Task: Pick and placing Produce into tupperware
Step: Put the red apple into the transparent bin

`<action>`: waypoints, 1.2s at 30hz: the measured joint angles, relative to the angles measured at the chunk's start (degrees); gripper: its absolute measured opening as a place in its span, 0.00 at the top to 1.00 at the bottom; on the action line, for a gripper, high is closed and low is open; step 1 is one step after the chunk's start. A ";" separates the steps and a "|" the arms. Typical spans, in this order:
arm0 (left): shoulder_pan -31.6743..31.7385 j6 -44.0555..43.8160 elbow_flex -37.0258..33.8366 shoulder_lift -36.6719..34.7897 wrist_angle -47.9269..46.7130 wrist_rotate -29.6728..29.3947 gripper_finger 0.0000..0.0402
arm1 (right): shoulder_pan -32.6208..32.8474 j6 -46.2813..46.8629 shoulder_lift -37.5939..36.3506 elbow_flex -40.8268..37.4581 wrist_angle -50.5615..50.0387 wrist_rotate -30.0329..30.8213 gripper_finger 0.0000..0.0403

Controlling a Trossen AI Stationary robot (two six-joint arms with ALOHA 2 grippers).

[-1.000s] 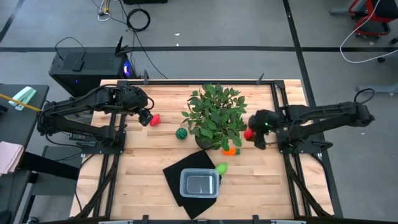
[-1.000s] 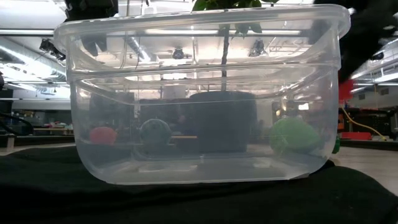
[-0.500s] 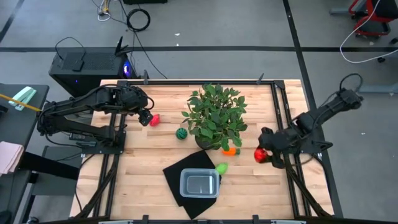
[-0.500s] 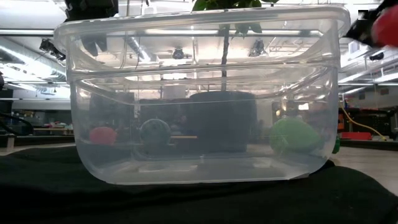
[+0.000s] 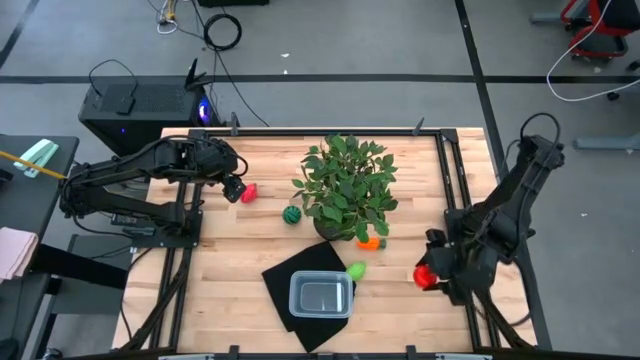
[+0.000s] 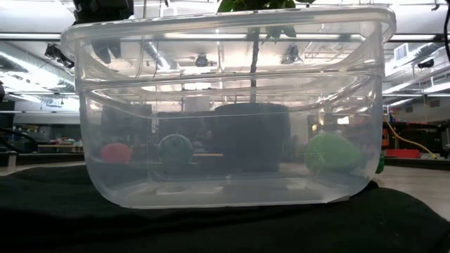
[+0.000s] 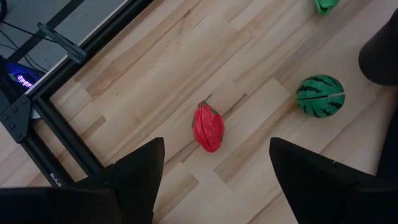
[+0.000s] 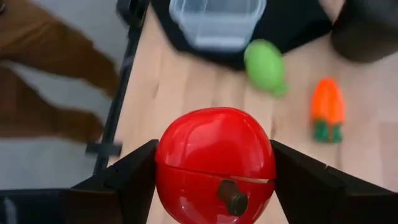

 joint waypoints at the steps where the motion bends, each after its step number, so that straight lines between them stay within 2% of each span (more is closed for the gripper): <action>1: -0.02 0.25 0.00 0.00 0.00 0.01 0.26 | -0.10 -0.04 1.73 1.54 0.43 1.27 0.31; 4: -0.09 0.43 0.00 0.00 -0.01 0.48 0.26 | -1.28 -1.35 8.43 8.00 1.84 4.95 0.31; 10: -0.09 1.30 0.00 0.00 -0.04 0.59 0.26 | -5.32 -4.47 23.73 22.70 1.80 8.65 0.31; 19: -0.07 7.56 0.00 0.00 -0.04 0.61 0.26 | -12.73 -10.92 41.85 39.38 1.81 8.58 0.31; 26: -0.09 8.15 0.00 0.00 -0.04 0.59 0.26 | -16.44 -7.62 46.52 41.49 2.99 8.05 0.31; 36: -0.07 8.96 0.00 0.00 0.00 0.59 0.26 | -17.53 -6.96 49.70 41.51 6.50 5.93 0.31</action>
